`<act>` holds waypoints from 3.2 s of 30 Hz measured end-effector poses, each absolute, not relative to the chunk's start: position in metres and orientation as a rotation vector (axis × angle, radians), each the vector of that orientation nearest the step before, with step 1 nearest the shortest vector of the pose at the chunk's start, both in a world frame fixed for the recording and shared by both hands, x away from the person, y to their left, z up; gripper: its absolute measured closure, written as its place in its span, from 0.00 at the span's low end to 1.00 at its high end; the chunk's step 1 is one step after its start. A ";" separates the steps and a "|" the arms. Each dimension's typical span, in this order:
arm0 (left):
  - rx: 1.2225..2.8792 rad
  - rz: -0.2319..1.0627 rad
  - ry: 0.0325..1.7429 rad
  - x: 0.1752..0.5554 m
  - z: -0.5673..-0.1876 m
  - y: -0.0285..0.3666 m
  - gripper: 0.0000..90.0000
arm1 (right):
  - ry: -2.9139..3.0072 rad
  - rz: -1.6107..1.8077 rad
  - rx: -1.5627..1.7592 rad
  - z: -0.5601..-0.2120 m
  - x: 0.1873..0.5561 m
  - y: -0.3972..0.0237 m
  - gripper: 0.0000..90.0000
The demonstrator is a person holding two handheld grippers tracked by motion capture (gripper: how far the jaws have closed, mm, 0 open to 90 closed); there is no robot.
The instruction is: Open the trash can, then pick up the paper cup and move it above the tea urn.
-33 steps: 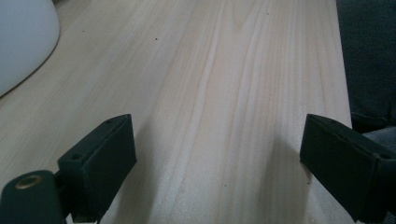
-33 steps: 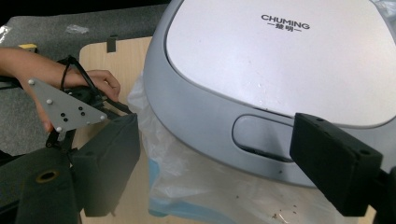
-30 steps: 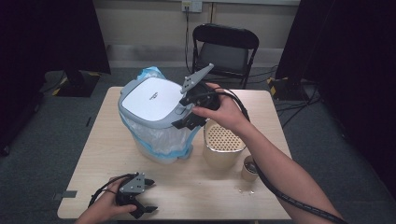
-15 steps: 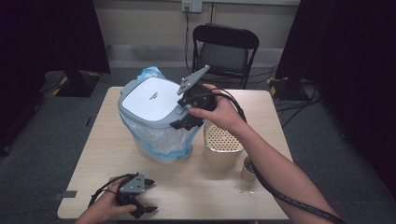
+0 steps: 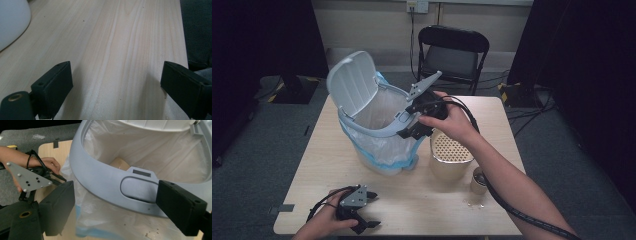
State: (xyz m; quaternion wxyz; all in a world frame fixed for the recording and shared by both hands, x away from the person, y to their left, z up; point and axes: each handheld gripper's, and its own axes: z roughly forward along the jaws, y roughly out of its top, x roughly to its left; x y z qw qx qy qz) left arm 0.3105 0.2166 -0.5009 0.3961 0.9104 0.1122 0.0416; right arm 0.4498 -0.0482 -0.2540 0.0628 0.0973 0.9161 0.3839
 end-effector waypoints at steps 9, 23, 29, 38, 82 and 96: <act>2.300 0.103 0.284 0.310 -0.501 0.216 0.11 | 2.735 1.199 0.296 -0.256 0.448 -0.067 0.17; 2.300 0.103 0.285 0.311 -0.501 0.216 0.11 | 2.716 1.220 0.348 -0.261 0.439 -0.099 0.17; 2.300 0.103 0.285 0.310 -0.501 0.216 0.11 | 2.707 1.221 0.376 -0.266 0.435 -0.114 0.17; 2.295 0.107 0.287 0.310 -0.502 0.216 0.11 | 2.696 1.219 0.427 -0.275 0.430 -0.137 0.17; 2.298 0.098 0.292 0.310 -0.502 0.216 0.11 | 2.652 1.223 0.644 -0.331 0.404 -0.229 0.16; 2.299 0.098 0.291 0.310 -0.502 0.216 0.11 | 2.634 1.240 0.676 -0.345 0.388 -0.252 0.16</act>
